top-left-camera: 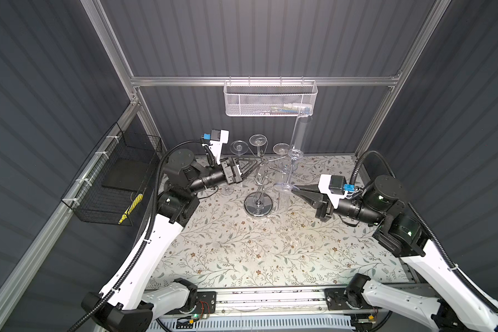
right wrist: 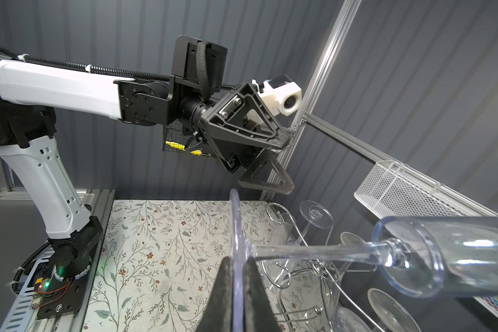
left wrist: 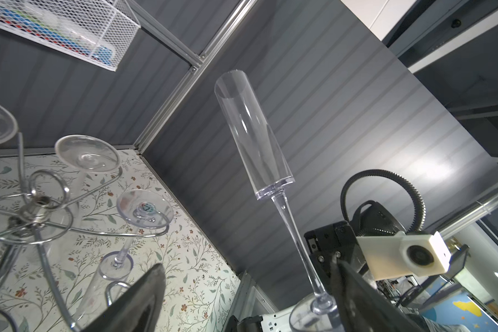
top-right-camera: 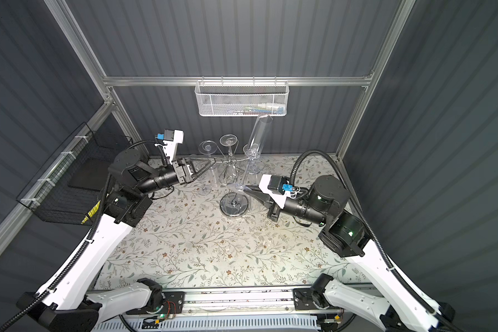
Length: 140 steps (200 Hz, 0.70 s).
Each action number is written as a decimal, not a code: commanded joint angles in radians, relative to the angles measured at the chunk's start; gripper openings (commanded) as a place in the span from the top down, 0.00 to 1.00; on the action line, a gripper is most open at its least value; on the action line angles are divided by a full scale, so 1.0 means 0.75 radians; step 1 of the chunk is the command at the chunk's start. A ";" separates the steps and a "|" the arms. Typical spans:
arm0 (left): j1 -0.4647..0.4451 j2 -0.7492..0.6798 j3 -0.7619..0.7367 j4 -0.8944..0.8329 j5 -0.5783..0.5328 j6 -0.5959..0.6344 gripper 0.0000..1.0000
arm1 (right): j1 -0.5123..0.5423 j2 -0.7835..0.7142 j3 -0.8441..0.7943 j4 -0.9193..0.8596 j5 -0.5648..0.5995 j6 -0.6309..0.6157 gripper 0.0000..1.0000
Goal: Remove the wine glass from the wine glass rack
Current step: 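Hold the glass out with the right gripper while the left gripper closes on its stem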
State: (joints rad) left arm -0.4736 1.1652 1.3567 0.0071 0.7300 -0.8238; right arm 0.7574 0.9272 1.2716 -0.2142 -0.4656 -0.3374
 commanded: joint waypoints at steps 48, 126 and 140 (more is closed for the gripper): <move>-0.061 0.038 0.064 0.062 0.041 -0.015 0.09 | 0.087 0.051 0.104 -0.006 -0.033 -0.158 1.00; -0.149 0.086 0.064 0.091 0.048 -0.004 0.10 | 0.176 0.080 0.129 -0.061 0.019 -0.250 1.00; -0.161 0.087 0.065 0.095 0.045 -0.004 0.10 | 0.190 0.084 0.135 -0.076 0.029 -0.269 1.00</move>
State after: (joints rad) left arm -0.5804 1.2293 1.3735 0.0479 0.7387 -0.8238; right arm 0.8806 0.9909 1.3327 -0.2672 -0.4622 -0.4923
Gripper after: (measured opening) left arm 0.899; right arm 0.076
